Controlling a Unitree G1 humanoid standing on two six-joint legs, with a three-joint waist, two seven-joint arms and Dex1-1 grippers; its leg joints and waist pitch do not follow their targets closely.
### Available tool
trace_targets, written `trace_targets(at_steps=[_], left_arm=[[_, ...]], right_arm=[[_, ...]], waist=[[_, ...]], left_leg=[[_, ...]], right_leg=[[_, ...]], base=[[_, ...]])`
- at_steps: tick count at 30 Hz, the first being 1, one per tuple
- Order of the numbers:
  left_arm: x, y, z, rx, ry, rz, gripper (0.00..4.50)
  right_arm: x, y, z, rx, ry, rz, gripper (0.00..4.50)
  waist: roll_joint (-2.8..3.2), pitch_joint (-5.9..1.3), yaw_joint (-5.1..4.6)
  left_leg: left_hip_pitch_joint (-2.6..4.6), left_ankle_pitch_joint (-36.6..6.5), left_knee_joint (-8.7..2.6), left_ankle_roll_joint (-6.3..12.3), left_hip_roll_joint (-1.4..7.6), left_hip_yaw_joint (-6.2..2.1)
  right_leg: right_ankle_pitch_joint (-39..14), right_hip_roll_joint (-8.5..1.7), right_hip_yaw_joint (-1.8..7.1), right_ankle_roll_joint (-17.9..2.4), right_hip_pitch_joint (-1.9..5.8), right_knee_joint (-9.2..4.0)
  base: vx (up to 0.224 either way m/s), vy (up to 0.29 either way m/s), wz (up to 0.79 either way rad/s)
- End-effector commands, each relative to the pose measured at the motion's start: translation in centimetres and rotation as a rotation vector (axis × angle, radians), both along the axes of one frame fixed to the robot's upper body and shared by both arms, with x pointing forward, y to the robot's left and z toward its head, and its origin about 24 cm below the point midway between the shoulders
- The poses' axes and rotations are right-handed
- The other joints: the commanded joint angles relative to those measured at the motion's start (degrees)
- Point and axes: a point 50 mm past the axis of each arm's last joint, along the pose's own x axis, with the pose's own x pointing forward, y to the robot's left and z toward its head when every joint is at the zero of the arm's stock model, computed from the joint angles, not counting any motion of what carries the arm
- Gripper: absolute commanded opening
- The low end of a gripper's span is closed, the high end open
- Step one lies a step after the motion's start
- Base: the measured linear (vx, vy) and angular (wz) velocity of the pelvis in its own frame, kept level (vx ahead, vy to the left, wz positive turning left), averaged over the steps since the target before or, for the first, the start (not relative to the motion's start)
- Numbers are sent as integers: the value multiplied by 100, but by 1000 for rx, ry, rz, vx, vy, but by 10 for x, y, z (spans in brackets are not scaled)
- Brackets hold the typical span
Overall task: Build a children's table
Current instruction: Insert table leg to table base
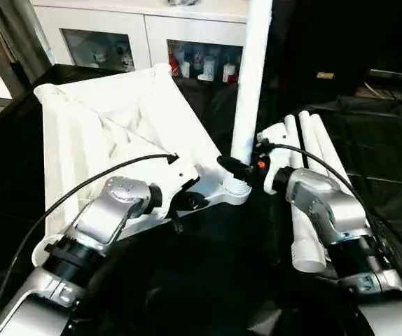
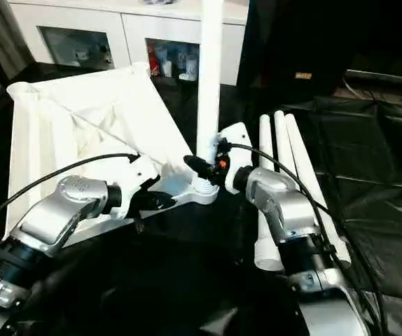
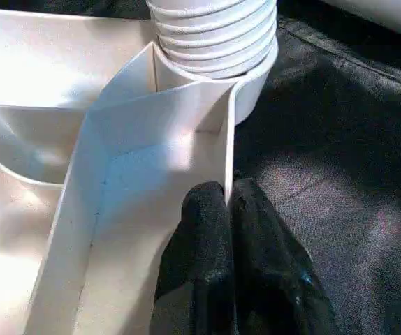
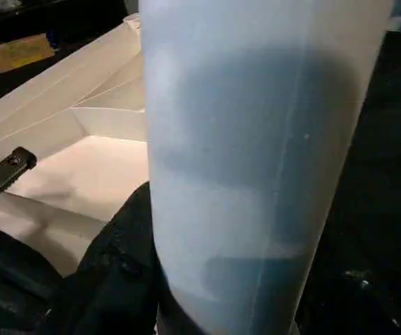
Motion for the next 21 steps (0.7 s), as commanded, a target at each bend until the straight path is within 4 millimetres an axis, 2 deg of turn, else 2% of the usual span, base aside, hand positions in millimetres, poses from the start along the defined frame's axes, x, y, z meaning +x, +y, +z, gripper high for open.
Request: trace_targets(at_steps=[1, 8, 13, 16, 18, 19, 21], left_arm=[[-3, -2, 3, -16, -3, -27, 0], [-4, -1, 3, -22, -6, -29, 0], [-2, -1, 4, -32, -8, -5, 0], [-1, -1, 6, -36, -12, 9, 0], [1, -1, 6, -36, -14, 20, 0], [2, -1, 6, -34, -17, 28, 0], [3, 0, 6, -33, -18, 35, 0]], right_arm=[[0, 4, -4, -11, 16, 17, 191], [0, 1, -9, 19, 50, 5, 191], [2, -11, -15, 102, 91, -87, 191], [-5, -18, -28, 148, 131, -141, 191], [-10, -19, -35, 155, 145, -148, 191], [-14, -20, -41, 171, 158, -157, 191], [-17, -21, -45, 180, 162, -165, 191]], waist=[[-67, -430, 19], [-65, -410, 6], [-62, -390, 6], [-41, -387, 14], [-51, -387, 16], [-25, -386, 22], [-18, -385, 29]], left_leg=[[127, -1092, -401, 174, 222, -64], [133, -1191, -415, 156, 223, -67], [136, -1274, -427, 137, 225, -71], [144, -1331, -437, 122, 231, -78], [148, -1364, -444, 114, 234, -77], [149, -1369, -448, 107, 235, -76], [147, -1404, -452, 106, 235, -81]], right_leg=[[-1609, -437, 234, -1046, 349, -419], [-1754, -441, 237, -1016, 336, -444], [-1864, -441, 237, -1006, 324, -464], [-1885, -447, 239, -994, 321, -473], [-1881, -442, 236, -991, 315, -473], [-1844, -436, 236, -998, 310, -479], [-1811, -441, 238, -999, 312, -475]], base=[[0, 0, 0], [0, 0, 0], [0, 0, 0], [0, 0, 0], [0, 0, 0], [0, 0, 0], [0, 0, 0]])
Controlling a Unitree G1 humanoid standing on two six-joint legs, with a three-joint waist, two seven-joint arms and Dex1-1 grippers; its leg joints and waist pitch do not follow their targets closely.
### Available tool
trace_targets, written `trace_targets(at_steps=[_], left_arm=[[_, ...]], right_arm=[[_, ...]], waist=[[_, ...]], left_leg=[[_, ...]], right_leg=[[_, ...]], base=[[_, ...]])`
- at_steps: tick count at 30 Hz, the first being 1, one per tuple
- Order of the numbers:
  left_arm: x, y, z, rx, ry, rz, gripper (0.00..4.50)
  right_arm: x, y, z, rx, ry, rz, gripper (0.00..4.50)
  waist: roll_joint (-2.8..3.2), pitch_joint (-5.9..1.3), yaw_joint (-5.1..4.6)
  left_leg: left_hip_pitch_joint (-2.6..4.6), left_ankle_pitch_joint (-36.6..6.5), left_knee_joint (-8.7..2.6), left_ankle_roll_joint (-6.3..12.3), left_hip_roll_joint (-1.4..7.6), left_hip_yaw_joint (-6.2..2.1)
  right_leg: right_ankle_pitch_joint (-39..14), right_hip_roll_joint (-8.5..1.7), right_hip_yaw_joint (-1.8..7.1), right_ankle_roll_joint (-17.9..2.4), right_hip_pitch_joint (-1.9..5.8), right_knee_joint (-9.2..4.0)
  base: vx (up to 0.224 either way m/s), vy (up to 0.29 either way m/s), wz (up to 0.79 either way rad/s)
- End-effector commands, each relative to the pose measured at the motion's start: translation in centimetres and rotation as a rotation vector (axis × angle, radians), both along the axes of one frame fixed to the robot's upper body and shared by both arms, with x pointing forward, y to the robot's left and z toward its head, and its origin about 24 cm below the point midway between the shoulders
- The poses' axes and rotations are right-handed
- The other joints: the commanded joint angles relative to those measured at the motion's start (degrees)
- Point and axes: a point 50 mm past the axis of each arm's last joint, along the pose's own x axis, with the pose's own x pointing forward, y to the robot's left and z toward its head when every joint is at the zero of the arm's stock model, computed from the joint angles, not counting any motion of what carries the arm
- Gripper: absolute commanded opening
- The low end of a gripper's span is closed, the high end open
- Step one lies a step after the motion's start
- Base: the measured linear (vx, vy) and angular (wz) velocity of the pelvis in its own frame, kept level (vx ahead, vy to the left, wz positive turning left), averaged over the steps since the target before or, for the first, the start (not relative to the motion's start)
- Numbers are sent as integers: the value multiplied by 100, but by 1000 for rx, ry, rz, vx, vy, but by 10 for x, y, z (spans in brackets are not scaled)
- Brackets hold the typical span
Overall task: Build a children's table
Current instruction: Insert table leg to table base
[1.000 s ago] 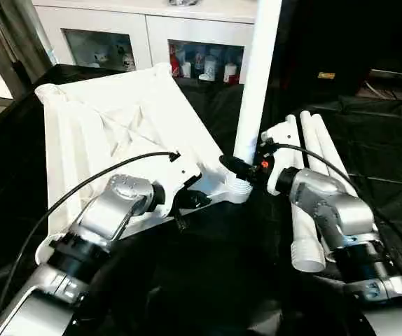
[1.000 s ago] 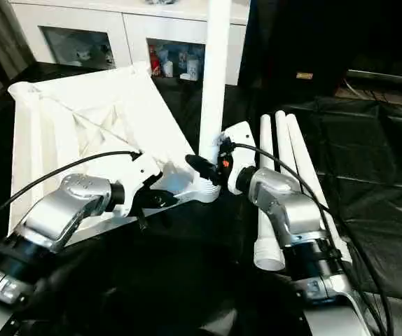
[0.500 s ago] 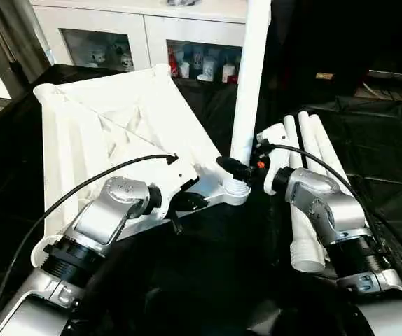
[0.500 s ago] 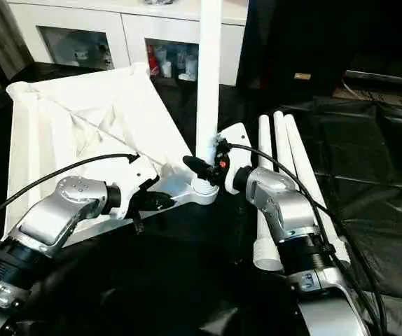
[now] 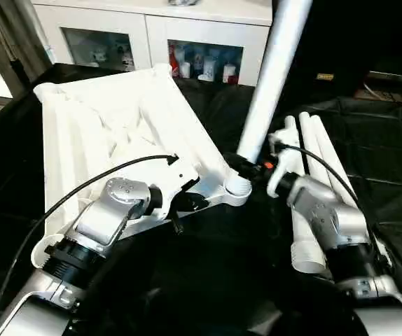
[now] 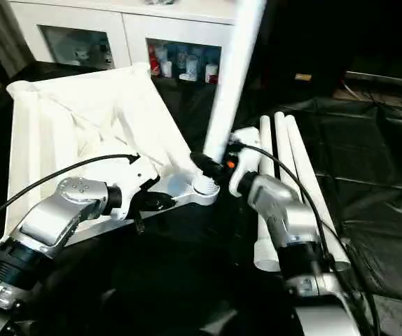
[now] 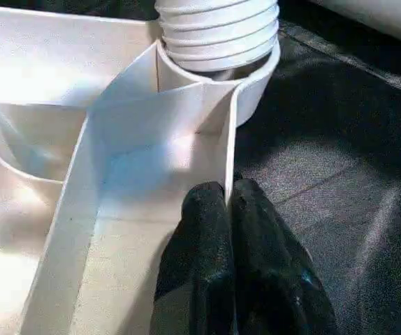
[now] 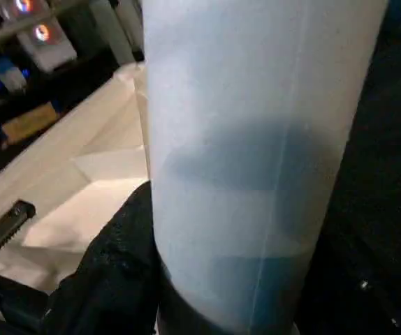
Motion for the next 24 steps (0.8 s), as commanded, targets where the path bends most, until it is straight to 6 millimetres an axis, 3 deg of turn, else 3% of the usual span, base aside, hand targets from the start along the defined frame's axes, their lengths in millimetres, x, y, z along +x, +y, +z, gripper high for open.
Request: trace_targets(at_steps=[1, 6, 15, 24], left_arm=[[5, 2, 8, -22, -25, 28, 0], [10, 4, 8, -18, -32, 58, 0], [12, 4, 9, -13, -35, 60, 0], [9, 1, 9, -4, -45, 16, 0]], right_arm=[[-12, -8, -31, -27, 120, -43, 191], [-23, -12, -41, -24, 101, -81, 191], [-30, -13, -36, -140, -7, -98, 191], [-25, 4, -23, -271, -81, 33, 191]], waist=[[10, -381, 6], [70, -348, 15], [54, -307, 10], [53, -301, -18]], left_leg=[[141, -1427, -443, 106, 233, -82], [159, -1755, -476, 21, 237, -97], [164, -2091, -520, -49, 232, -129], [151, -2089, -543, -13, 235, -137]], right_leg=[[-1836, -441, 236, -1003, 308, -474], [-2155, -438, 241, -944, 271, -526], [-2797, -456, 243, -709, 246, -598], [-2712, -445, 247, -703, 243, -601]], base=[[0, 0, 0], [0, 0, 0], [0, 0, 0], [0, 0, 0]])
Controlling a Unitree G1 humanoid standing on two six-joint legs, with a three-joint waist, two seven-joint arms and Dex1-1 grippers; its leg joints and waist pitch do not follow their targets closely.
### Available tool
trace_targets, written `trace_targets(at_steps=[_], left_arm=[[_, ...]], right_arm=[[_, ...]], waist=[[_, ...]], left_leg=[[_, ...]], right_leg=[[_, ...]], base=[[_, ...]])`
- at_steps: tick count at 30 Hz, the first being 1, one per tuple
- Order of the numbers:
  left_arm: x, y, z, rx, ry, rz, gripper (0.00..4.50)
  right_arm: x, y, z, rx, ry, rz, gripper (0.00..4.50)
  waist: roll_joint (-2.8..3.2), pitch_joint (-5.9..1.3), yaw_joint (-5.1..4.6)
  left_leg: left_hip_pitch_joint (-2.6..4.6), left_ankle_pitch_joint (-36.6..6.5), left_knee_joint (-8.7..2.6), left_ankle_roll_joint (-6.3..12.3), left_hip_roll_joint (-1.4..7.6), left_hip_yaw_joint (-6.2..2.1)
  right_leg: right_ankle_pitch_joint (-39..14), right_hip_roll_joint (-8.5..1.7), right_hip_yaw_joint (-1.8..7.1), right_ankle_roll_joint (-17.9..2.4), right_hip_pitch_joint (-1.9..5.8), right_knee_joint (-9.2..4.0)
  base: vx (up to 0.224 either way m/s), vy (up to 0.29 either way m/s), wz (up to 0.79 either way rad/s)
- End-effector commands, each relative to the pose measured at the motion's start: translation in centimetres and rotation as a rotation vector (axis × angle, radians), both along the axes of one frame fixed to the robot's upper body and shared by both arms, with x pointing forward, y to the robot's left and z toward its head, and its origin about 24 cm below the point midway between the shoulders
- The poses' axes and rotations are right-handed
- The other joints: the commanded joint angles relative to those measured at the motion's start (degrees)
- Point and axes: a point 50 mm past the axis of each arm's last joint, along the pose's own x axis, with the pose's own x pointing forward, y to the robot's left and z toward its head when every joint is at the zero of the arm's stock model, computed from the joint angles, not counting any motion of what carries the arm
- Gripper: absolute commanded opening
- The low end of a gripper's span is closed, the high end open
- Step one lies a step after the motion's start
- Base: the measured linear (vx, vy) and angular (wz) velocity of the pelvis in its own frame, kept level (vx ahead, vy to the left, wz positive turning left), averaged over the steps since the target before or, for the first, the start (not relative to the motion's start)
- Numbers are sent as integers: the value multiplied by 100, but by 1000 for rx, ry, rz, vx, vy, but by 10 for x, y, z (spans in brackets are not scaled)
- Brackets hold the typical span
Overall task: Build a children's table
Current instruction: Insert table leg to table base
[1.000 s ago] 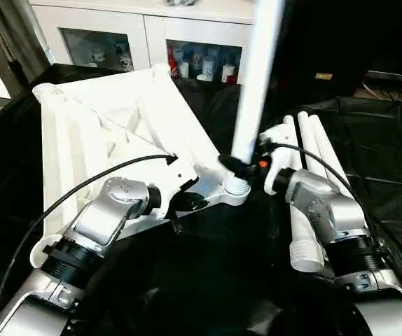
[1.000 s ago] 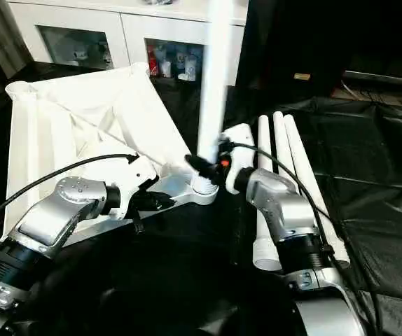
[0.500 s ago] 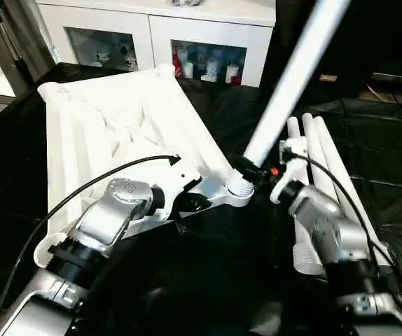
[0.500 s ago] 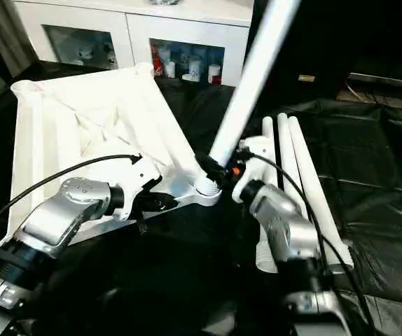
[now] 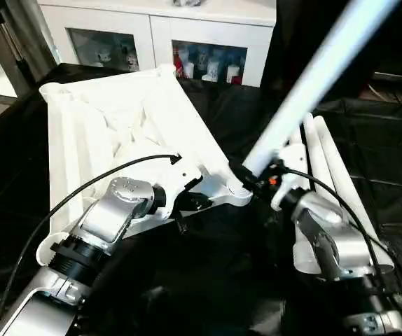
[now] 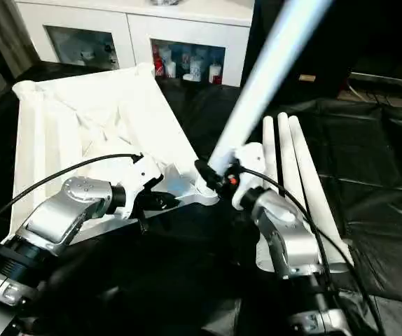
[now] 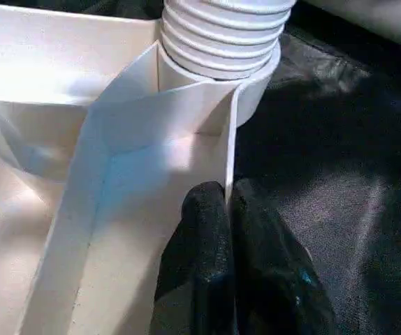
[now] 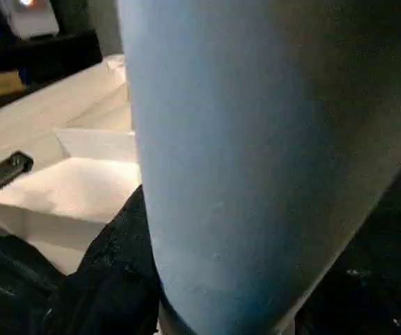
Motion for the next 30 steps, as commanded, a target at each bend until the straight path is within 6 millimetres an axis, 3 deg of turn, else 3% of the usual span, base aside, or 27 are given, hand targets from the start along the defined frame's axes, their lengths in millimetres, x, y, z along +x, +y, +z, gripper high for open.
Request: trace_targets(at_steps=[1, 9, 10, 11, 14, 15, 20, 25, 30], left_arm=[[5, 3, 10, 1, -48, 8, 0], [-2, 1, 12, 1, -38, -59, 0], [-4, 1, 13, 2, -38, -71, 0], [-4, 1, 13, 2, -38, -71, 0], [-6, 1, 14, 8, -47, -84, 0], [-8, 1, 15, 6, -53, -100, 0], [-16, 0, 19, -14, -68, -181, 0], [-34, 0, 27, -58, -73, -322, 0], [-35, 2, 28, -40, -74, -308, 0]], right_arm=[[-4, 2, -21, -66, 115, 41, 191], [7, 12, -15, -162, 151, 221, 191], [7, 13, -16, -181, 167, 266, 191], [7, 13, -16, -181, 167, 266, 191], [7, 10, -19, -203, 190, 316, 191], [6, 9, -21, -207, 195, 336, 191], [3, 5, -24, -194, 216, 401, 191], [-2, 1, -25, -205, 205, 500, 191], [-6, 1, -26, -203, 210, 543, 191]], waist=[[-3, -304, -19], [-19, -284, -61], [-52, -257, -64], [-40, -273, -71], [-53, -251, -77], [-61, -212, -78], [-60, -207, -82], [-45, -124, -111], [-39, -92, -123]], left_leg=[[136, -2058, -497, 5, 248, -125], [123, -1910, -501, 55, 259, -125], [132, -1896, -502, 81, 266, -112], [120, -1830, -499, 100, 262, -116], [121, -1737, -499, 149, 267, -103], [115, -1726, -510, 165, 271, -100], [129, -1588, -522, 218, 284, -94], [129, -1657, -553, 255, 302, -96], [136, -1517, -557, 295, 301, -83]], right_leg=[[-2695, -448, 245, -724, 248, -577], [-2598, -455, 253, -795, 253, -554], [-2515, -453, 263, -814, 229, -566], [-2419, -457, 261, -860, 261, -537], [-2298, -453, 265, -920, 255, -536], [-2255, -453, 268, -940, 239, -541], [-1895, -443, 262, -1075, 262, -513], [-1674, -446, 268, -1200, 260, -502], [-1486, -443, 273, -1310, 272, -495]], base=[[0, 0, 0], [0, 0, 0], [0, 0, 0], [0, 0, 0], [0, 0, 0], [0, 0, 0], [0, 0, 0], [0, 0, 0], [0, 0, 0]])
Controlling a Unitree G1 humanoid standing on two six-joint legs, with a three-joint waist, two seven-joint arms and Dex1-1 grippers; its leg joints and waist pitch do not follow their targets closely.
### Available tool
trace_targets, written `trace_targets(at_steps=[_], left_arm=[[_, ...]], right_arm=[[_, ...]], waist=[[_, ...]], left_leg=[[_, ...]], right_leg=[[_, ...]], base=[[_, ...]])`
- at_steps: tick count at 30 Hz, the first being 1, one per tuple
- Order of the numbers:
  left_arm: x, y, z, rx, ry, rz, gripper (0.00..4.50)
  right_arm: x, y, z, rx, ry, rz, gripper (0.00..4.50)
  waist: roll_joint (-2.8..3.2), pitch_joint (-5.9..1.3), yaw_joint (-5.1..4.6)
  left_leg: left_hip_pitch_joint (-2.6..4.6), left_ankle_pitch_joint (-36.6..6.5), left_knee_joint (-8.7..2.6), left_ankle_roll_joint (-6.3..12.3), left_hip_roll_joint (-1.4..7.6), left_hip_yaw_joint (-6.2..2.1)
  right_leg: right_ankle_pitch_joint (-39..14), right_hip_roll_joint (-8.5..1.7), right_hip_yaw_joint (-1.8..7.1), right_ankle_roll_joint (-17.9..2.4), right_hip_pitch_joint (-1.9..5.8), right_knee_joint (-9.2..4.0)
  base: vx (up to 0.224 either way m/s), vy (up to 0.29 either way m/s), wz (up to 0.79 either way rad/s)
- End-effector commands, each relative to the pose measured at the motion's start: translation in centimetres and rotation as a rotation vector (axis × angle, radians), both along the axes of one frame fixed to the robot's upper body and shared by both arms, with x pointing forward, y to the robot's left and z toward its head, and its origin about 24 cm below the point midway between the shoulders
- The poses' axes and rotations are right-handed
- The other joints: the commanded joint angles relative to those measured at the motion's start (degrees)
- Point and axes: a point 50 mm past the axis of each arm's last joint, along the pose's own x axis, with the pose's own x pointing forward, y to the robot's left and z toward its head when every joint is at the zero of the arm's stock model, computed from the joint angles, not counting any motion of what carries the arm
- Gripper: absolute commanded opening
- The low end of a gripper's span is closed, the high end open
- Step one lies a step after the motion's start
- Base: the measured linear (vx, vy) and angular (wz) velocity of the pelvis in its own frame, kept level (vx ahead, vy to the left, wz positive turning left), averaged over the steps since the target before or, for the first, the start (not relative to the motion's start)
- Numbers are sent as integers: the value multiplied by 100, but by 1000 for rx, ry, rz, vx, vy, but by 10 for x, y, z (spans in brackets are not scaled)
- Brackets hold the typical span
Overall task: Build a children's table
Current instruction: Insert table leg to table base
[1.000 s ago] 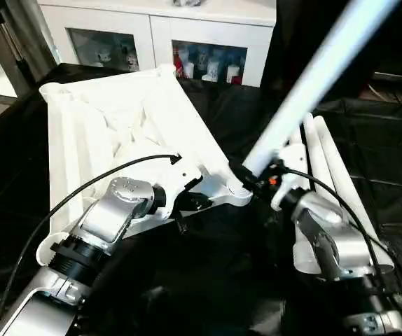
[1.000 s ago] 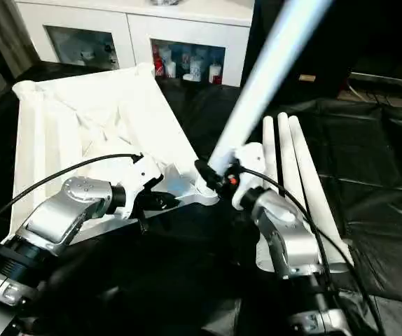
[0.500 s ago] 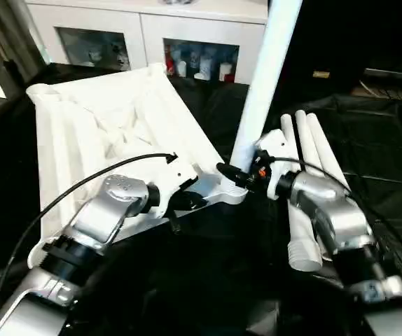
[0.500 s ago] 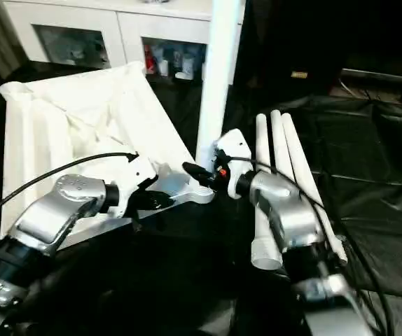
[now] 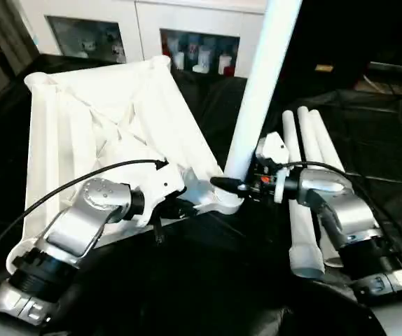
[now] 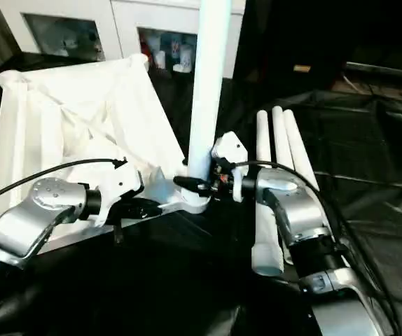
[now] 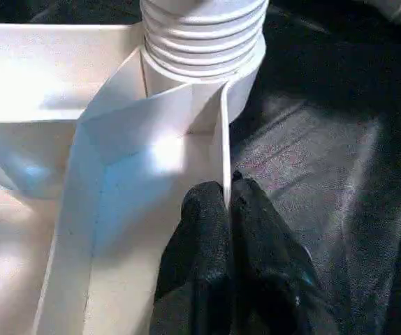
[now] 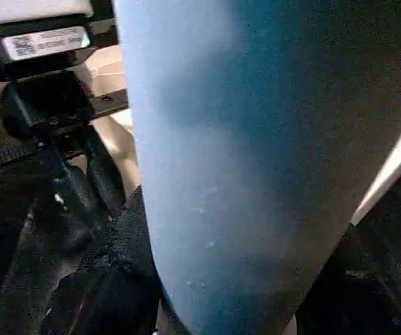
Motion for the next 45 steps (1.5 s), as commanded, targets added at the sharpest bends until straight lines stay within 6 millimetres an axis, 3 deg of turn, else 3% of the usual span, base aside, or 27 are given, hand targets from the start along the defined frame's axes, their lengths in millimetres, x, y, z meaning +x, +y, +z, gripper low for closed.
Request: trace_targets(at_steps=[1, 4, 8, 9, 11, 12, 14, 16, 18, 23, 24, 25, 26, 27, 28, 29, 30, 31, 32, 33, 34, 35, 36, 37, 39, 40, 45], left_arm=[[-10, -21, 13, -77, -14, -153, 0], [-4, -18, 13, -65, -28, -88, 0], [8, -17, 16, -62, -45, 73, 0], [12, -17, 17, -55, -52, 123, 0], [18, -21, 18, -58, -57, 209, 0], [21, -23, 19, -64, -54, 241, 0], [24, -30, 20, -68, -55, 283, 0], [28, -41, 21, -77, -53, 326, 0], [34, -59, 19, -73, -59, 387, 0], [35, -77, 16, -60, -60, 403, 0], [35, -79, 16, -52, -63, 411, 0], [35, -79, 16, -52, -63, 412, 0], [35, -79, 16, -52, -61, 413, 0], [35, -78, 17, -51, -60, 409, 0], [35, -78, 17, -49, -59, 409, 0], [35, -77, 17, -48, -59, 410, 0], [35, -76, 17, -45, -60, 414, 0], [36, -76, 17, -45, -61, 415, 0], [36, -76, 17, -45, -61, 415, 0], [36, -75, 17, -47, -60, 417, 0], [37, -74, 17, -46, -61, 415, 0], [37, -74, 17, -46, -61, 415, 0], [37, -74, 18, -48, -59, 411, 0], [37, -74, 18, -50, -59, 406, 0], [37, -74, 18, -51, -58, 397, 0], [37, -75, 18, -49, -59, 386, 0], [35, -75, 18, -49, -59, 371, 0]], right_arm=[[-14, -3, -46, -110, 192, -3, 191], [-13, -3, -49, -113, 190, -41, 191], [-3, -2, -56, -129, 164, -264, 191], [-1, -1, -57, -119, 166, -326, 191], [0, 3, -59, -97, 183, -421, 191], [0, 6, -60, -88, 194, -454, 191], [0, 12, -63, -72, 213, -523, 191], [1, 22, -66, -58, 238, -582, 191], [2, 41, -72, -55, 272, -650, 191], [1, 61, -74, -54, 305, -670, 191], [0, 67, -72, -59, 303, -664, 191], [0, 68, -72, -59, 304, -664, 191], [0, 69, -71, -61, 304, -665, 191], [0, 70, -71, -61, 303, -663, 191], [0, 71, -70, -58, 304, -664, 191], [1, 71, -70, -54, 306, -666, 191], [1, 72, -69, -45, 311, -671, 191], [2, 73, -69, -46, 311, -674, 191], [2, 73, -69, -46, 311, -674, 191], [2, 72, -69, -43, 311, -677, 191], [3, 72, -68, -44, 309, -679, 191], [3, 72, -68, -44, 309, -679, 191], [4, 73, -68, -46, 306, -681, 191], [4, 73, -67, -46, 305, -681, 191], [4, 72, -66, -44, 304, -680, 191], [5, 72, -65, -50, 297, -672, 191], [6, 72, -63, -51, 290, -662, 191]], waist=[[56, -224, 18], [51, -197, 12], [52, -112, -7], [48, -30, -21], [37, -38, -29], [32, -4, -50], [65, 4, -62], [79, 14, -75], [129, 27, -111], [147, 64, -127], [180, 127, -159], [212, 157, -226], [328, 163, -141], [427, 132, 298], [312, 118, 306], [-144, -20, 134], [-148, 106, 224], [-97, 61, 247], [16, -3, 316], [45, -118, 164], [125, -134, 154], [125, -134, 154], [163, -115, 65], [143, -90, 70], [117, -75, 71], [122, -82, 82], [106, -80, 97]], left_leg=[[134, -1453, -438, 312, 305, -96], [138, -1520, -457, 314, 309, -94], [165, -2095, -524, 86, 306, -126], [255, -2581, -548, -73, 294, -160], [283, -2724, -547, -125, 274, -205], [245, -2699, -580, -141, 270, -243], [267, -2829, -584, -162, 274, -257], [267, -2930, -602, -189, 270, -281], [302, -3302, -637, -241, 270, -307], [386, -3739, -685, -230, 250, -329], [494, -4096, -712, -214, 250, -316], [399, -4530, -861, -187, 314, -351], [152, -4972, -1139, -266, 453, -346], [-333, -5675, -1467, -416, 469, 57], [-209, -5289, -1488, -207, 454, 169], [542, -3574, -726, -250, 212, 29], [426, -917, 140, 271, -150, -229], [-156, 40, -12, 217, -97, -478], [-93, 65, -304, 12, 76, -509], [201, 57, -431, 29, 181, -451], [262, -140, -434, 55, 215, -431], [262, -140, -434, 55, 215, -431], [168, -685, -480, 61, 234, -387], [181, -1143, -514, 42, 233, -362], [178, -1426, -539, 43, 227, -352], [183, -1487, -563, 55, 233, -339], [181, -1289, -588, 106, 250, -289]], right_leg=[[-1407, -451, 276, -1290, 287, -400], [-1542, -456, 278, -1293, 280, -424], [-2632, -483, 281, -1053, 236, -519], [-3634, -512, 277, -779, 162, -626], [-4123, -557, 251, -598, 189, -681], [-4309, -558, 225, -447, 198, -723], [-4376, -563, 216, -412, 163, -745], [-4318, -558, 173, -375, 177, -770], [-4147, -534, 77, -300, 177, -826], [-4171, -513, -61, -108, 183, -954], [-4281, -438, -225, -4, 128, -1100], [-4003, -334, -446, 121, 322, -1021], [-3416, -267, -403, -10, 564, -516], [-1547, -91, -409, -346, 786, 553], [-1505, -75, -178, -259, 658, 656], [-4108, -548, 331, -3, 103, -225], [-6046, -1046, 590, -54, 84, -1022], [-5048, -1045, 468, -130, 666, -642], [-4081, -888, 351, -298, 654, -504], [-1023, -365, 151, -706, 437, -220], [-692, -411, 187, -904, 408, -223], [-692, -411, 187, -904, 408, -223], [-377, -471, 213, -1349, 503, -247], [-752, -488, 218, -1393, 504, -305], [-1248, -516, 227, -1345, 519, -346], [-1733, -548, 238, -1213, 514, -405], [-1832, -550, 248, -1059, 493, -441]], base=[[0, 0, 0], [0, 0, 0], [0, 0, 0], [-50, -9, -2], [-53, -5, -4], [-54, 14, -10], [-27, 7, -5], [0, 0, 0], [0, 0, 0], [0, 0, 0], [0, 0, 0], [0, 0, 0], [-91, 24, -2], [0, 0, 0], [0, 0, 0], [106, -146, 19], [162, -108, -25], [162, -108, -25], [106, 39, -33], [0, 0, 0], [0, 0, 0], [0, 0, 0], [0, 0, 0], [0, 0, 0], [0, 0, 0], [0, 0, 0], [0, 0, 0]])
